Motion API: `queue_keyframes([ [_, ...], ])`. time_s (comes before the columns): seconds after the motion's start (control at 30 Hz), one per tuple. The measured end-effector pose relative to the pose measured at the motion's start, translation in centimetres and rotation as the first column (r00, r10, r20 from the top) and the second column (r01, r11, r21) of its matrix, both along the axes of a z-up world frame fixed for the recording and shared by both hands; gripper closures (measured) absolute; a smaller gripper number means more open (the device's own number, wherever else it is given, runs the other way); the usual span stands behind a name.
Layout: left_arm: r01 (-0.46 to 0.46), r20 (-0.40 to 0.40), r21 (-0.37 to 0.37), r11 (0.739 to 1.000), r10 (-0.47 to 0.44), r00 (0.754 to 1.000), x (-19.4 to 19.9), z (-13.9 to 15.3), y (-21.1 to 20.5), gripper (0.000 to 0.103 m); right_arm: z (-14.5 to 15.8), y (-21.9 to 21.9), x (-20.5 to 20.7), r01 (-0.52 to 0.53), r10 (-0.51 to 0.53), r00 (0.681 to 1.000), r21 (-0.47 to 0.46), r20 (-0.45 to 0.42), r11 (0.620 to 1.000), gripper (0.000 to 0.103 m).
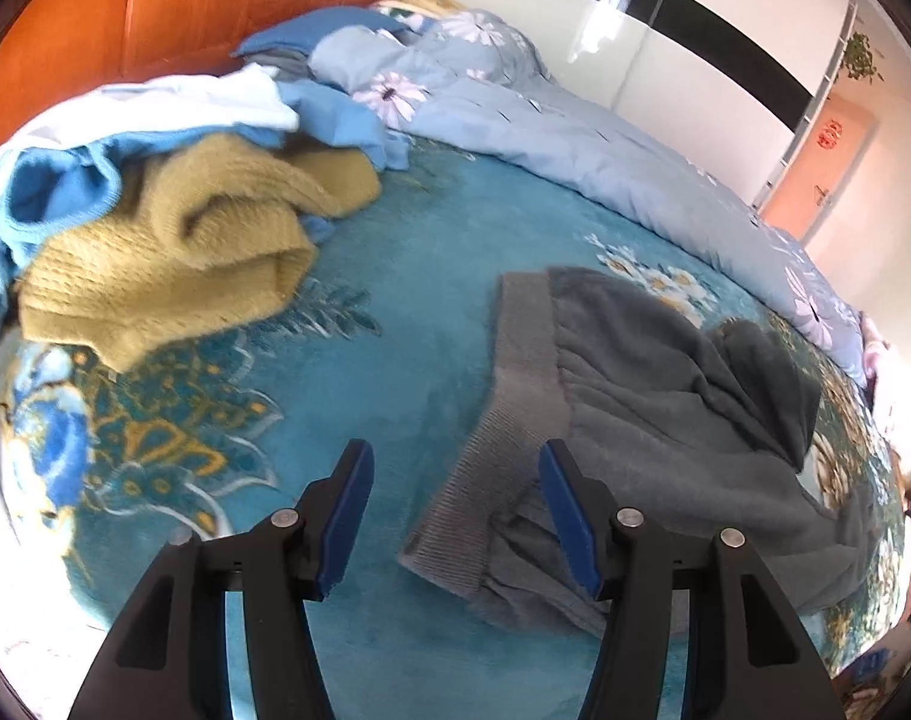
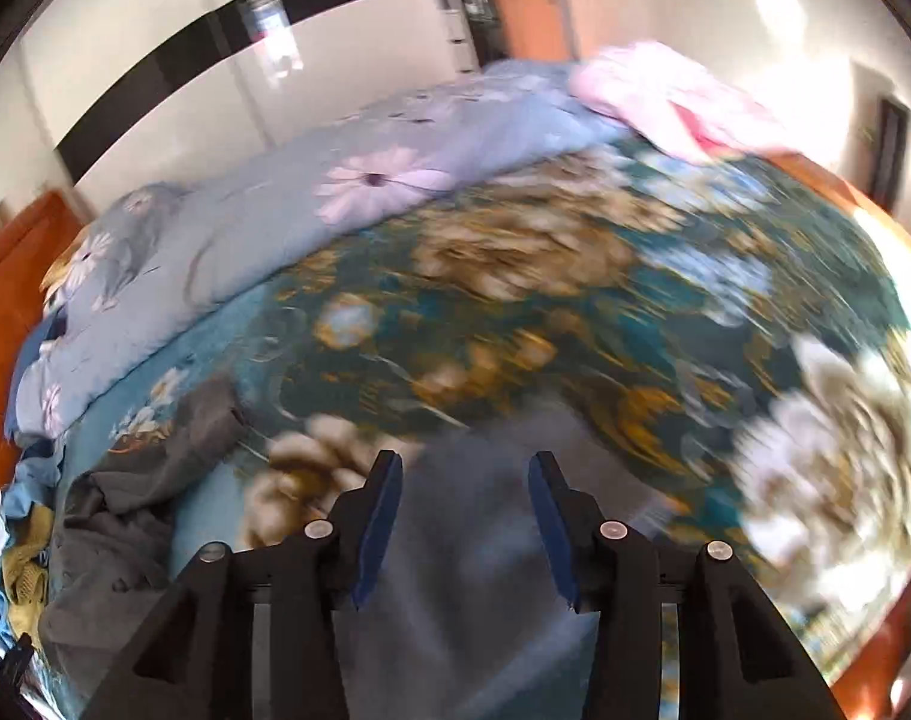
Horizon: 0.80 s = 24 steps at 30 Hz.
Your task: Fold clothes
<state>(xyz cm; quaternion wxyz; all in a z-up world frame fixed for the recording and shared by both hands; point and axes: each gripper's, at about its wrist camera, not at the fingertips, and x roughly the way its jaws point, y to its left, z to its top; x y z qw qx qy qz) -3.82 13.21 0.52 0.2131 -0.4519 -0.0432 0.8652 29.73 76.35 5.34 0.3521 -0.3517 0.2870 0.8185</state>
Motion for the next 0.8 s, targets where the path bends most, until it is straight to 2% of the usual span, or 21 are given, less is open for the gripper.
queue_keyframes([
  [0.13, 0.039, 0.027, -0.009, 0.999, -0.039, 0.999, 0.6, -0.6, 1.8, 0.044, -4.3, 0.7, 5.0, 0.097, -0.099, 0.995, -0.144, -0.005, 0.985, 0.056],
  [0.23, 0.054, 0.019, -0.013, 0.998, -0.054, 0.998, 1.1, 0.0, 2.5, 0.044, -7.2, 1.0, 5.9, 0.113, -0.134, 0.989, -0.262, -0.061, 0.958, 0.056],
  [0.33, 0.06, 0.005, -0.016, 0.998, -0.059, 0.998, 1.6, 0.8, 2.5, 0.044, -8.3, 1.0, 5.2, 0.117, -0.149, 0.985, -0.292, -0.088, 0.949, 0.056],
  [0.43, 0.045, 0.001, -0.031, 0.998, -0.045, 0.999, 1.9, 1.2, 1.9, 0.044, -8.8, 1.2, 4.3, 0.132, -0.167, 0.981, -0.299, -0.096, 0.945, 0.056],
  [0.47, 0.038, 0.001, -0.032, 0.999, -0.038, 0.999, 1.9, 1.2, 1.6, 0.044, -8.8, 1.2, 4.2, 0.14, -0.174, 0.981, -0.298, -0.089, 0.944, 0.065],
  [0.5, 0.03, 0.003, -0.033, 0.999, -0.03, 1.0, 2.0, 1.2, 1.3, 0.044, -8.8, 1.3, 4.0, 0.147, -0.179, 0.98, -0.297, -0.084, 0.943, 0.089],
  [0.53, 0.023, 0.007, -0.034, 0.999, -0.022, 1.0, 2.0, 1.1, 1.1, 0.044, -8.7, 1.4, 4.0, 0.146, -0.179, 0.98, -0.302, -0.084, 0.942, 0.098],
  [0.6, 0.013, 0.019, -0.038, 0.999, -0.013, 1.0, 2.1, 0.8, 0.6, 0.043, -8.2, 1.5, 4.3, 0.144, -0.175, 0.981, -0.287, -0.086, 0.947, 0.098],
  [0.67, 0.008, 0.029, -0.047, 0.999, -0.007, 1.0, 2.2, 0.5, 0.1, 0.043, -6.4, 1.6, 5.3, 0.163, -0.185, 0.979, -0.214, -0.087, 0.963, 0.099],
  [0.77, 0.005, 0.059, -0.049, 0.999, -0.002, 0.998, 2.4, -0.3, -0.6, 0.043, -4.1, 2.3, 8.6, 0.247, -0.269, 0.953, -0.157, -0.139, 0.956, 0.099],
  [0.8, 0.006, 0.075, -0.042, 0.999, -0.003, 0.997, 2.4, -0.6, -0.8, 0.043, -4.2, 2.4, 9.1, 0.256, -0.276, 0.953, -0.154, -0.126, 0.954, 0.099],
])
